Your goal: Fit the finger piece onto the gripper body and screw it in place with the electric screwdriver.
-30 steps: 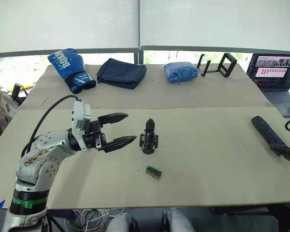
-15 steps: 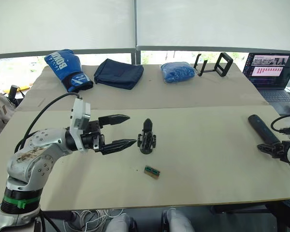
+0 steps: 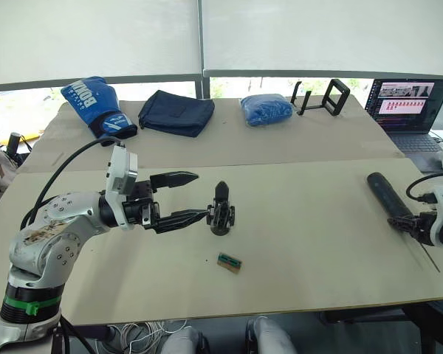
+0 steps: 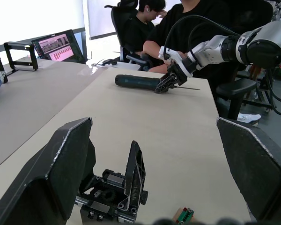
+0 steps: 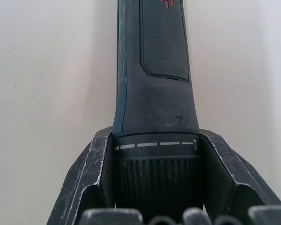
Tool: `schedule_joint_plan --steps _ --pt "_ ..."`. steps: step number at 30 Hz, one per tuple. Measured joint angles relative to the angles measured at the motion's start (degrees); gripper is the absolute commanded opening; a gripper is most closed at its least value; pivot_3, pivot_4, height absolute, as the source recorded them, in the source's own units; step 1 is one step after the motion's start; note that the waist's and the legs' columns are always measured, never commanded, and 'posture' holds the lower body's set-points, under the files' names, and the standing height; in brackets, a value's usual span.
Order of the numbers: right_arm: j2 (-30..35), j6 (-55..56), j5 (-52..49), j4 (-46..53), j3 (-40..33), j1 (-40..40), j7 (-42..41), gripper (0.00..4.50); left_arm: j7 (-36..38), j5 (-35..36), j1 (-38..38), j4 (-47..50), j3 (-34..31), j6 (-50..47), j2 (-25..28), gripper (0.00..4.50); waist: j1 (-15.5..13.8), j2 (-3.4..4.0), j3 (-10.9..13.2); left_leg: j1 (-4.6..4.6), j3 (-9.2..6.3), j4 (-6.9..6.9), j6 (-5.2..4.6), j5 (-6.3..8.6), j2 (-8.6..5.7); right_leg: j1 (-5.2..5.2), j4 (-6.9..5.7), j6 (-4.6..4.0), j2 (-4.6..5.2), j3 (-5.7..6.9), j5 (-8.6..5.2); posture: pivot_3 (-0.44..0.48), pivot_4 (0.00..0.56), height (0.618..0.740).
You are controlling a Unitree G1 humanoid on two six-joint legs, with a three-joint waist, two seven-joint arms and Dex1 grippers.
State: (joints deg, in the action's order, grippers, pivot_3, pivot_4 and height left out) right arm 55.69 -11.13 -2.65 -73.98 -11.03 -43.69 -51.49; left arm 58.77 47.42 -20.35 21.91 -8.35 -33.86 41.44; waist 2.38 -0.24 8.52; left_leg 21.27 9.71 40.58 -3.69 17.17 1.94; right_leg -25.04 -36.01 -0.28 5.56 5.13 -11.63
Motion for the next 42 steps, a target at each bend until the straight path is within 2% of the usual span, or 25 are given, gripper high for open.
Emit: schedule_joint_plan --steps 4,7,11,16,18,20,26,31,39,41,42 --pt "0.05 3.57 -0.64 2.63 -0.2 1.27 -6.1 1.94 0.65 -0.1 0.83 0.0 -0.02 0.93 -0.01 4.5 0.06 0.29 0.16 -0.01 0.04 -0.06 0.0 0.0 0.0 -0.05 -0.02 0.01 -0.01 -0.02 0.0 0.0 0.15 0.74" --pt "1.26 3.53 -2.21 10.89 -0.35 4.48 -12.04 1.94 1.73 -0.76 3.2 -0.01 -0.5 2.84 0.0 4.5 -0.04 0.5 0.26 0.0 0.04 -0.1 0.0 -0.01 0.0 -0.1 -0.05 0.0 0.02 -0.03 0.0 0.0 0.15 0.74" --pt "2.95 -5.0 -7.9 37.57 -3.57 17.29 -15.24 1.94 5.43 -4.57 8.98 -0.66 -1.78 8.99 0.11 4.5 -0.38 0.54 0.25 -0.03 -0.02 -0.23 0.06 -0.03 0.03 -0.12 -0.05 -0.05 0.08 -0.02 -0.02 0.0 0.15 0.74" --pt "1.06 -24.83 -17.49 74.21 -6.98 32.41 -11.17 1.94 8.24 -6.72 10.58 -2.93 -2.12 12.99 0.21 4.5 -1.41 0.53 0.25 0.0 -0.1 -0.35 0.3 0.06 0.05 -0.17 -0.06 -0.02 0.45 -0.06 -0.07 0.0 0.15 0.74" --pt "-0.35 -29.85 -20.7 86.47 -6.86 37.41 -9.43 1.94 10.19 -7.0 12.07 -3.42 -2.14 14.01 1.28 4.5 -1.84 0.52 0.26 0.04 -0.11 -0.42 0.28 0.06 0.03 -0.21 -0.03 -0.02 0.46 0.06 -0.07 0.0 0.15 0.74" --pt "-1.37 -32.28 -21.62 93.1 -5.66 40.79 -7.61 1.94 12.0 -7.12 13.99 -3.88 -2.04 14.37 1.98 4.5 -2.11 0.52 0.26 0.06 -0.1 -0.44 0.23 0.08 -0.03 -0.22 0.01 0.02 0.42 0.24 -0.1 0.0 0.15 0.74" --pt "-4.15 -29.12 -17.09 95.77 -1.29 47.42 -1.31 1.94 12.37 -7.08 15.09 -3.95 -0.3 14.77 0.08 4.5 -3.31 0.38 0.27 0.3 -0.08 -0.3 -0.05 0.18 -0.23 -0.26 0.13 0.12 0.51 0.34 -0.1 0.0 0.15 0.74" --pt "-5.46 -27.63 -14.36 94.68 -0.13 48.21 1.71 1.94 11.84 -7.61 15.14 -3.95 0.79 14.96 -0.76 4.5 -2.96 0.36 0.28 0.31 -0.09 -0.27 -0.17 0.09 -0.2 -0.28 0.1 0.15 0.4 0.35 -0.08 0.0 0.15 0.74" --pt "-5.29 -24.13 -12.87 92.87 1.41 48.27 1.24 1.94 11.99 -8.82 15.37 -5.05 0.84 15.3 -1.09 4.5 -2.88 0.32 0.28 0.23 -0.11 -0.27 -0.1 0.06 -0.07 -0.24 0.11 0.2 0.16 0.32 -0.13 0.0 0.15 0.74" --pt "-5.29 -24.15 -13.42 92.38 1.4 47.73 0.76 2.99 11.98 -9.06 14.72 -5.44 0.92 15.32 -1.31 4.5 -2.91 0.29 0.3 0.24 -0.11 -0.27 -0.1 0.06 -0.08 -0.24 0.11 0.19 0.17 0.32 -0.12 0.0 0.15 0.74" --pt "-5.29 -24.15 -13.46 92.38 1.4 47.67 0.73 3.27 11.98 -9.06 14.66 -5.45 0.92 15.32 -1.31 4.5 -2.92 0.29 0.29 0.24 -0.12 -0.27 -0.1 0.06 -0.08 -0.24 0.11 0.19 0.17 0.31 -0.12 0.0 0.15 0.74"
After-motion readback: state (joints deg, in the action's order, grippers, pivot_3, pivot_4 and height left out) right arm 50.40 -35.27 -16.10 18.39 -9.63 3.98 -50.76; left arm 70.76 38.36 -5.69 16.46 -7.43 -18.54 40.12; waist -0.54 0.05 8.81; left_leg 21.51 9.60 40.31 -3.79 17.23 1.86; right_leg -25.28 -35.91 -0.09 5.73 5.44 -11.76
